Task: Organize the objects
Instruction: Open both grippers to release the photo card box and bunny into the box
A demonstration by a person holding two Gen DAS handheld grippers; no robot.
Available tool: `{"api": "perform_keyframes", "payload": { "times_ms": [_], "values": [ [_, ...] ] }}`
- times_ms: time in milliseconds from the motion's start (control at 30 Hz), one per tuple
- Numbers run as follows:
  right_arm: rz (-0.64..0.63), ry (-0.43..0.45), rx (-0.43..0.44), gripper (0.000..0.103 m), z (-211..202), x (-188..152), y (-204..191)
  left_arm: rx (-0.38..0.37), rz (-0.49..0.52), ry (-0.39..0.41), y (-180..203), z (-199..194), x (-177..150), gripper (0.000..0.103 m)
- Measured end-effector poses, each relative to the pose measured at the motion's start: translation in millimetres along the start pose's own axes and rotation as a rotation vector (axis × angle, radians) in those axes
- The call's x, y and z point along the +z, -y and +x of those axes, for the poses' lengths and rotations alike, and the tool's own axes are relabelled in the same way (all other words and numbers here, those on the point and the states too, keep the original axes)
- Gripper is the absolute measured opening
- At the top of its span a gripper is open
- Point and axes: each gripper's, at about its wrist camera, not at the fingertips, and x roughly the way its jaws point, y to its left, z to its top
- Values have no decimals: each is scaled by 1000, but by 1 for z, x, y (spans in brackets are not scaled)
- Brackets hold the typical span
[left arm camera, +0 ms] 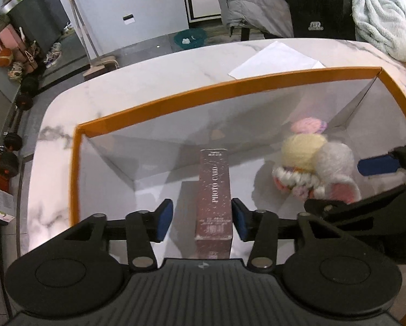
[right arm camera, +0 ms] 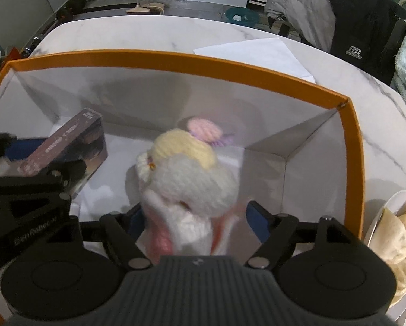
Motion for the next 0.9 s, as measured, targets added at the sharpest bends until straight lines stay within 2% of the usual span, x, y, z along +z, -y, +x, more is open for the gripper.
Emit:
{"api": "perform_keyframes", "payload": {
  "times_ms": [100, 167, 233, 400, 600, 900],
  "values": [
    [-10, -1, -7, 79, -7, -7, -3, -4, -8, 3, -1, -7, -3, 60],
    [-18, 0, -12, 81, -12, -11, -6, -9, -16, 12, -1, -12, -4, 70],
    [-28, 6, -12, 85, -17, -15, -9, -19, -26, 22, -1, -19, -6, 74],
    [-40, 25, -26, 90, -31, -22, -13, -27, -30, 40, 3, -33, -10, 76],
    [-32, 50, -26, 90, -50, -34, -11, -39, -44, 54, 2, -50, -20, 80],
    [-43, 91, -35, 93, -87, -61, -14, -20, -25, 101, 9, -89, -42, 82]
  ]
}}
